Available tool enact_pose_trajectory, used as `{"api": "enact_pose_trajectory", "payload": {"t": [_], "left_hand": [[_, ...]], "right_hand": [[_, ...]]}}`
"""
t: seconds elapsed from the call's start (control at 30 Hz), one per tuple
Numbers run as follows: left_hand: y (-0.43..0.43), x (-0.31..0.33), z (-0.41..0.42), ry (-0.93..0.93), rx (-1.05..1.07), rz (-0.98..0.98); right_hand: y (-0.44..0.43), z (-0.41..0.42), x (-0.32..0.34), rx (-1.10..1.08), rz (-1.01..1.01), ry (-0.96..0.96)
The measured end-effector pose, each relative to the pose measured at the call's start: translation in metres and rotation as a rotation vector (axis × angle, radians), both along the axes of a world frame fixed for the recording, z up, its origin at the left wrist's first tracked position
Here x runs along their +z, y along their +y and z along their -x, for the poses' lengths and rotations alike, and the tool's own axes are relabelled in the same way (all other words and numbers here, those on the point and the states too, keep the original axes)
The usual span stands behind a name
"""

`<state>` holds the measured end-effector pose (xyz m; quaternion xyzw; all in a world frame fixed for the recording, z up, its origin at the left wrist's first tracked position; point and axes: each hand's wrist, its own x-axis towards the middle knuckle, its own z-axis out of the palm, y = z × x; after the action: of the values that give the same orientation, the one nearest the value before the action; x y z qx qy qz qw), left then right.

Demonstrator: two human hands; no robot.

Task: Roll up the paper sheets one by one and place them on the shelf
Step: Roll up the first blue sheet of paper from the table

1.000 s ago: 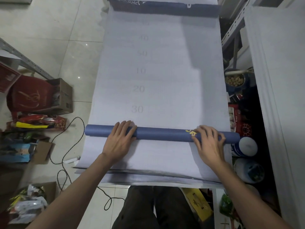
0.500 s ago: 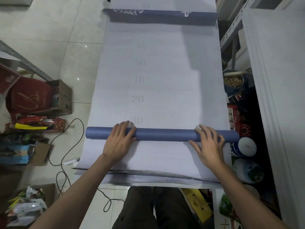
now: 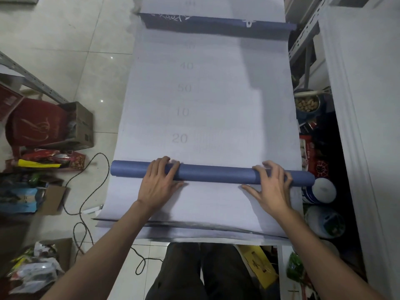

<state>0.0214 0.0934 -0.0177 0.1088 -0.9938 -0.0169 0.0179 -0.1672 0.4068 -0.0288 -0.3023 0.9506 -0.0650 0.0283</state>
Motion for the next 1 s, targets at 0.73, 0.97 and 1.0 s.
{"api": "enact_pose_trajectory", "payload": {"t": [0.73, 0.97, 1.0], "left_hand": [[-0.0006, -0.0045, 0.0007, 0.143, 0.028, -0.039], [-0.0045, 0.0006, 0.0033, 0.107, 0.052, 0.009], [-0.0054, 0.0001, 0.0024, 0.121, 0.038, 0.002]], "right_hand": [[-0.0012, 0.0001, -0.0017, -0.008, 0.13, -0.038], [-0.0036, 0.0048, -0.0015, -0.003, 0.067, 0.024], [-0.0036, 0.0062, 0.0001, -0.005, 0.083, 0.017]]}}
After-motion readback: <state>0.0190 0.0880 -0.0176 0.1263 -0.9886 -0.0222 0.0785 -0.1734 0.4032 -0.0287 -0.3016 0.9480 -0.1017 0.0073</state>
